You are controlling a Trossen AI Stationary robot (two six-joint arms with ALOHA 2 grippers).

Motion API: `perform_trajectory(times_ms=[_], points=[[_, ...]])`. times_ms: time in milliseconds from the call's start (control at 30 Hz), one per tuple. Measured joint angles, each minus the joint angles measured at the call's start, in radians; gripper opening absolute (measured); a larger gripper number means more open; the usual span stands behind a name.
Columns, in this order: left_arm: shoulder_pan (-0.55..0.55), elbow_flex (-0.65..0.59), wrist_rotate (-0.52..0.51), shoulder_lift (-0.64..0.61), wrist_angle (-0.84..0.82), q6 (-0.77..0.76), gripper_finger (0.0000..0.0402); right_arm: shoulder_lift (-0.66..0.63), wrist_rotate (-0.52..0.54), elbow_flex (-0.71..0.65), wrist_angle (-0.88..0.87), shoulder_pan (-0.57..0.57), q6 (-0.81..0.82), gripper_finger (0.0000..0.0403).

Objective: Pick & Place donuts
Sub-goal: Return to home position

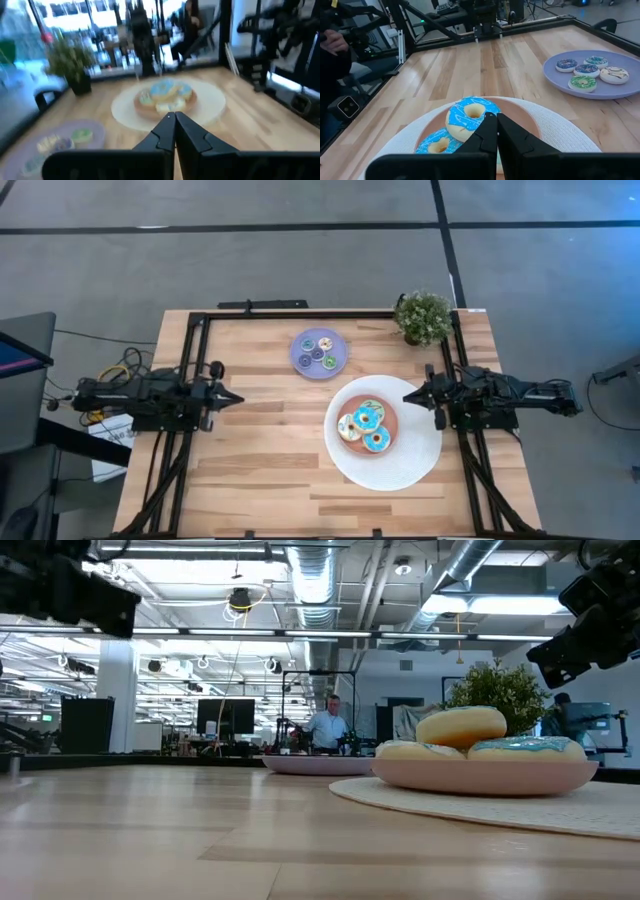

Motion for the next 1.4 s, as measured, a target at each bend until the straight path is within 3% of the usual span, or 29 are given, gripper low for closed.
perform_trajectory(times_ms=[300,600,967,1400], points=[[0.003,-0.131,-0.036,-0.005,0.199,0.025,0.0001,0.001,0.0,0.0,-0.004,0.0,0.0,0.0],[0.024,-0.135,-0.039,-0.004,0.242,0.118,0.0001,0.001,0.0,0.0,-0.005,0.0,0.0,0.0],[0.055,-0.136,-0.041,0.009,0.197,-0.008,0.0001,0.001,0.0,0.0,-0.008,0.0,0.0,0.0],[0.056,-0.136,-0.042,0.008,0.196,-0.002,0.0001,0.001,0.0,0.0,-0.008,0.0,0.0,0.0]])
